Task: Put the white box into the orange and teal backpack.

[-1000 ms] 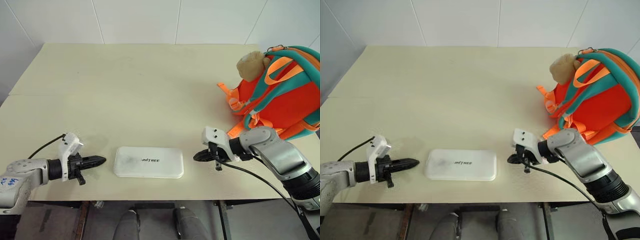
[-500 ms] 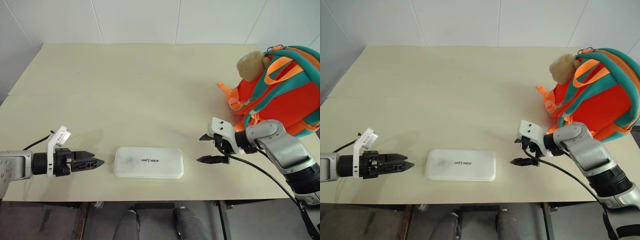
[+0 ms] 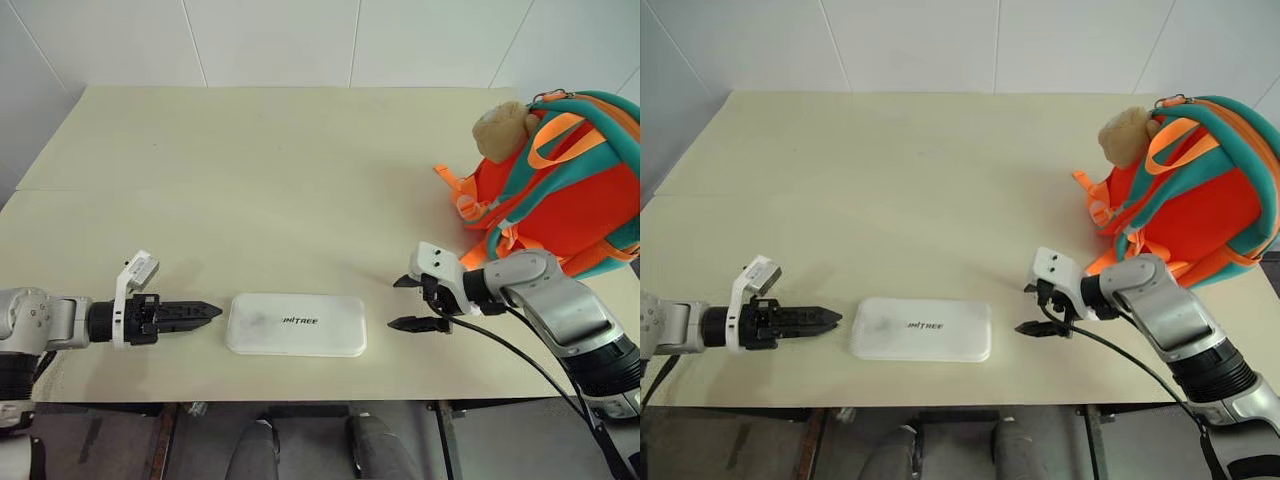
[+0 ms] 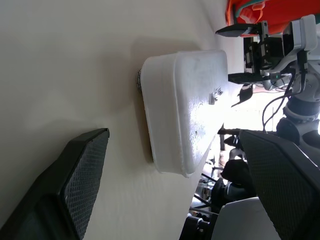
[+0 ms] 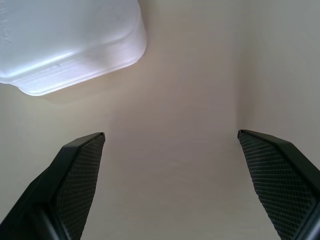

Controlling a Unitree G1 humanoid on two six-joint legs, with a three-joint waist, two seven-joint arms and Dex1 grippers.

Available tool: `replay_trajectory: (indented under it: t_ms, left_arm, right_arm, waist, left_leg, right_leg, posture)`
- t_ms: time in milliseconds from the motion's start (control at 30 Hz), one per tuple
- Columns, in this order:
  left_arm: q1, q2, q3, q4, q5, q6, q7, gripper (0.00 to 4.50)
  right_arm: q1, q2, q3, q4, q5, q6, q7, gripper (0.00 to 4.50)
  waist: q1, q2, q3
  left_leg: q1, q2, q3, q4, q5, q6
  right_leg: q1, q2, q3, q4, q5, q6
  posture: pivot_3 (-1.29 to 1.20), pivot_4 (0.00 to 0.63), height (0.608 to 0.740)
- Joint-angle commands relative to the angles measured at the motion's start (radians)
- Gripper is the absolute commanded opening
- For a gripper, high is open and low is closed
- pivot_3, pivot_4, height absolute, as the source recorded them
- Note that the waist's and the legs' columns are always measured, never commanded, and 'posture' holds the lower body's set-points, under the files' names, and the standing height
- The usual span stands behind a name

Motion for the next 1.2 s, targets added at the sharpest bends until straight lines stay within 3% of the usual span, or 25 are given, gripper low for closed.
replay_trajectory:
  t_ms: [33, 767, 867, 1100, 1200]
  left_arm:
    - [-0.007, -0.023, -0.049, 0.016, 0.005, 0.010, -0.015, 4.46]
    - [-0.047, -0.198, -0.098, -0.007, 0.032, -0.009, 0.048, 4.46]
    - [-0.052, -0.210, -0.102, 0.002, 0.040, -0.015, 0.059, 3.84]
    - [-0.070, -0.216, -0.092, 0.016, 0.043, -0.031, 0.060, 1.74]
    - [-0.074, -0.186, -0.112, 0.014, 0.055, -0.044, 0.040, 1.39]
  right_arm:
    - [0.008, 0.015, -0.030, -0.043, 0.018, 0.010, -0.017, 4.50]
    - [-0.008, 0.095, -0.002, -0.060, 0.023, 0.032, -0.055, 4.50]
    - [-0.011, 0.095, -0.003, -0.056, 0.020, 0.031, -0.055, 4.50]
    - [-0.011, 0.088, -0.019, -0.056, 0.022, 0.033, -0.061, 4.50]
    - [-0.006, 0.073, -0.039, -0.055, 0.027, 0.036, -0.057, 4.50]
  waist:
    - [0.002, 0.000, 0.000]
    - [0.014, 0.002, -0.001]
    - [0.017, 0.002, -0.001]
    - [0.017, 0.001, -0.001]
    - [0.017, 0.001, -0.001]
  left_leg:
    - [0.000, 0.000, 0.000, 0.000, 0.000, 0.000]
    - [0.003, -0.001, -0.002, 0.005, 0.000, 0.000]
    - [0.003, -0.001, -0.002, 0.005, 0.000, 0.000]
    - [0.002, -0.001, -0.003, 0.004, 0.000, 0.000]
    - [0.002, -0.001, -0.004, 0.004, 0.000, 0.000]
  right_leg:
    - [0.000, 0.000, 0.000, 0.000, 0.000, 0.000]
    - [0.007, -0.001, -0.001, -0.001, 0.001, 0.002]
    - [0.007, -0.001, -0.001, -0.001, 0.001, 0.002]
    - [0.007, -0.001, -0.002, -0.002, 0.001, 0.002]
    - [0.007, -0.001, -0.002, -0.002, 0.001, 0.002]
  posture:
    - [0.00, 0.150, 0.740]
    - [0.00, 0.150, 0.740]
    - [0.00, 0.150, 0.740]
    - [0.00, 0.150, 0.740]
    - [0.00, 0.150, 0.740]
